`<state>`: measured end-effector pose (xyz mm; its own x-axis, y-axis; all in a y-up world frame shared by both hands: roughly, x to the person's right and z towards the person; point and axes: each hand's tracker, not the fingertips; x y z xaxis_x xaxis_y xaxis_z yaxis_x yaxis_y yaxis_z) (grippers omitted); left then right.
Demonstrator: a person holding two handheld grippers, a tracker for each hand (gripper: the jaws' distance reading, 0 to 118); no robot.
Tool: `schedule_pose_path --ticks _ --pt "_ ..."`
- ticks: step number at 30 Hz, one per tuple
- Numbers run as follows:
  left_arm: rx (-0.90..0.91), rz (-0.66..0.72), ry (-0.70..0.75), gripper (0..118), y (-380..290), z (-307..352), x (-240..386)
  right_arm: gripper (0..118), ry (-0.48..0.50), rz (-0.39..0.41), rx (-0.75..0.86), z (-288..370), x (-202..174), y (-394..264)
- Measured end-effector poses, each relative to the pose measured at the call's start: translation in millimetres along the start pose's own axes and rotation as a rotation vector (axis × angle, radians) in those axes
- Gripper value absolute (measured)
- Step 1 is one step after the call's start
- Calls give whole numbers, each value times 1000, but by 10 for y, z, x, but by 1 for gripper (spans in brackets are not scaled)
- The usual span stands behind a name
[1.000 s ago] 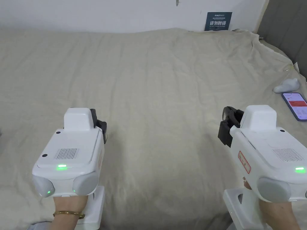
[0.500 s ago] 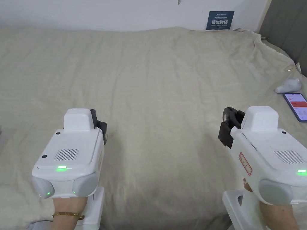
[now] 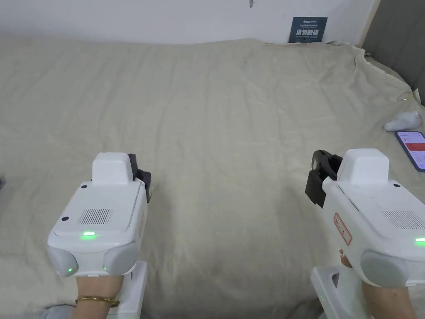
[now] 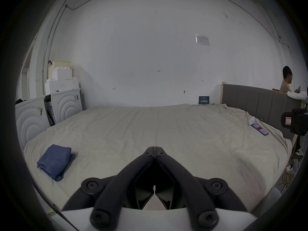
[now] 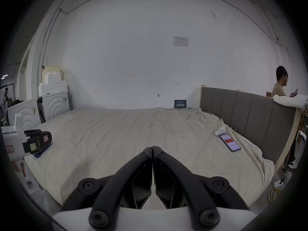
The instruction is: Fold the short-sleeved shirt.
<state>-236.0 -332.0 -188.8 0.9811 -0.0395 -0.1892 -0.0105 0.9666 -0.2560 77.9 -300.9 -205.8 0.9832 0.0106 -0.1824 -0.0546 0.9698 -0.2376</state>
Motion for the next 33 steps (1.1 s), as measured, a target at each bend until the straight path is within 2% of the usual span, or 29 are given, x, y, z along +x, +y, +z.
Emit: schedule_pose_path --ticks 33 --pt "-3 0 -5 0 47 1 42 0 4 2 -4 45 -51 56"
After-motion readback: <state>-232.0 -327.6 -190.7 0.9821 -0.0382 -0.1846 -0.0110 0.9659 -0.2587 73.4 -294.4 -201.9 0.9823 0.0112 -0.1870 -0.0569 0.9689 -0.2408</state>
